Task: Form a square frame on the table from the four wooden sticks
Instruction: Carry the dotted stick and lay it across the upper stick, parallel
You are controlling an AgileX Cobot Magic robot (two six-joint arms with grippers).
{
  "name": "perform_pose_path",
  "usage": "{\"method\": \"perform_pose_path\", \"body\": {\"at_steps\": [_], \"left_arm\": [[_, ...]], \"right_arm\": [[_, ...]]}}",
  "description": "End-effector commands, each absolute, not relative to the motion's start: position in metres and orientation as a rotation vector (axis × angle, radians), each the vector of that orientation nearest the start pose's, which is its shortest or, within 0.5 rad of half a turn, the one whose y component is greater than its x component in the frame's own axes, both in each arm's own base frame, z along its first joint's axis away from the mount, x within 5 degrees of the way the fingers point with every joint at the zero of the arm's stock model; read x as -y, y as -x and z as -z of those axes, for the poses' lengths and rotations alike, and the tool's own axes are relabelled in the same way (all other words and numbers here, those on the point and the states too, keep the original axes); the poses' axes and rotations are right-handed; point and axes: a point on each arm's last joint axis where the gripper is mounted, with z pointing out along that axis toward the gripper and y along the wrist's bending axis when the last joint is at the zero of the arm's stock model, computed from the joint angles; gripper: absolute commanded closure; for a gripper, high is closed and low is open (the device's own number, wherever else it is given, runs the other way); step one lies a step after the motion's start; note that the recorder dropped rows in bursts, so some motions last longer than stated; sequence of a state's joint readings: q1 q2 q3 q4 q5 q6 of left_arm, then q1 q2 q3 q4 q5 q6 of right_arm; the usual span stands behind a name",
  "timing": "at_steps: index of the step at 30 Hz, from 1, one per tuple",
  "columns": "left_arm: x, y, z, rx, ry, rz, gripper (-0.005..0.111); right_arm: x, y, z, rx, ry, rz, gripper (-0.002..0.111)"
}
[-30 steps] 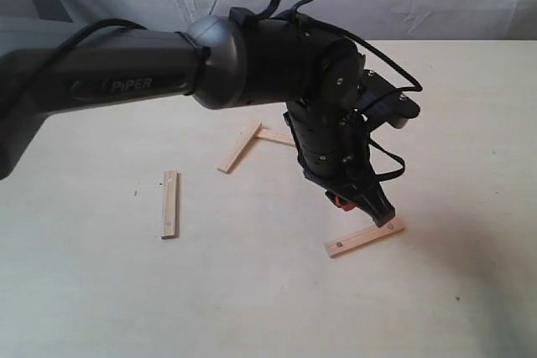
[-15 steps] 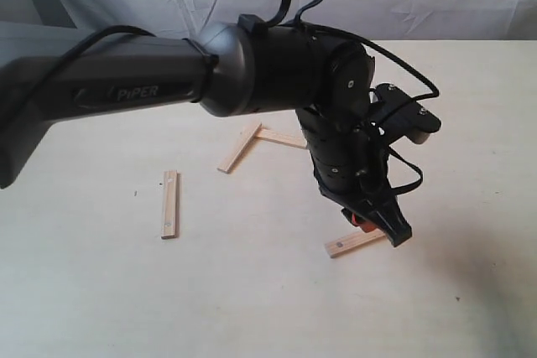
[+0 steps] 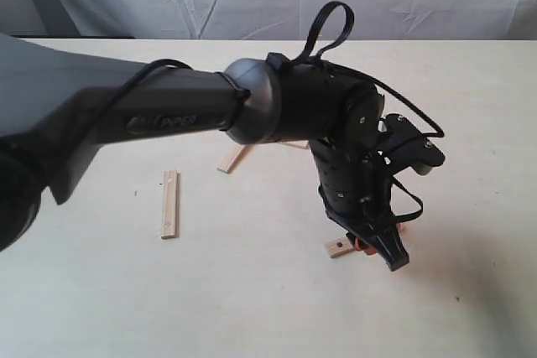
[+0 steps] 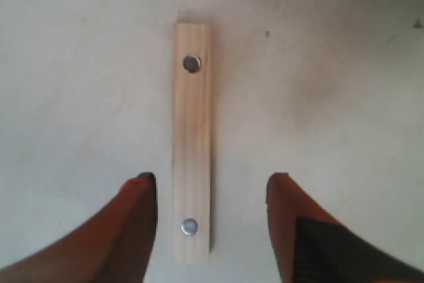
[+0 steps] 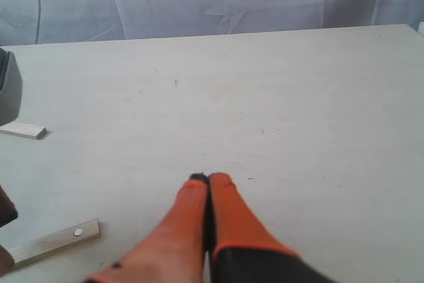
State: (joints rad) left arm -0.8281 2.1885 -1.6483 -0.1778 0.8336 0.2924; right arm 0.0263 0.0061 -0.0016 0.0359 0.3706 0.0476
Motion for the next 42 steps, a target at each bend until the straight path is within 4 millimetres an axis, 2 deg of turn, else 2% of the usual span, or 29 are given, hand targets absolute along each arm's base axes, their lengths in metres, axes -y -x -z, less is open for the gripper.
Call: {"method": "perform_pose_path", "body": {"at_steps": [1, 11, 17, 20, 25, 26, 31, 33, 36, 39, 42], "left_arm": [[0.348, -0.305, -0.15, -2.448, -1.4, 0.298, 0.057], [0.349, -0.307, -0.124, -2.486, -1.42, 0.275, 0.057], [0.349, -0.31, -0.122, -2.453, -1.434, 0.233, 0.06], [0.348, -0.31, -0.121, -2.463, -1.432, 0.231, 0.072], [0.346, -0.308, -0.118, -2.489, -1.449, 0.222, 0.101], [0.346, -0.308, -0.119, -2.49, -1.451, 0.222, 0.106], [0.345, -0.315, -0.153, -2.443, -1.385, 0.163, 0.107], [0.343, -0.321, -0.167, -2.429, -1.319, 0.096, 0.107], [0.333, -0.333, -0.186, -2.436, -1.118, 0.006, 0.107], [0.318, -0.348, -0.193, -2.483, -0.944, 0.017, 0.107], [0.298, -0.364, -0.191, -2.554, -0.823, 0.067, 0.107]], "right_arm": [[-0.002, -0.053, -0.181, -1.84, -0.044, -0.08, 0.108], [-0.002, -0.053, -0.181, -1.84, -0.044, -0.08, 0.108], [-0.002, -0.053, -0.181, -1.84, -0.044, -0.08, 0.108], [-0.002, -0.053, -0.181, -1.84, -0.044, -0.08, 0.108], [-0.002, -0.053, -0.181, -1.84, -0.044, -0.08, 0.108], [-0.002, -0.053, -0.181, -1.84, -0.044, -0.08, 0.108], [-0.002, -0.053, -0.181, -1.84, -0.044, -0.08, 0.108], [-0.002, -0.053, -0.181, -1.84, -0.044, -0.08, 0.108], [-0.002, -0.053, -0.181, -1.84, -0.044, -0.08, 0.108], [-0.002, -0.053, -0.181, -1.84, -0.044, -0.08, 0.108], [-0.002, -0.053, -0.181, -1.84, -0.044, -0.08, 0.108]]}}
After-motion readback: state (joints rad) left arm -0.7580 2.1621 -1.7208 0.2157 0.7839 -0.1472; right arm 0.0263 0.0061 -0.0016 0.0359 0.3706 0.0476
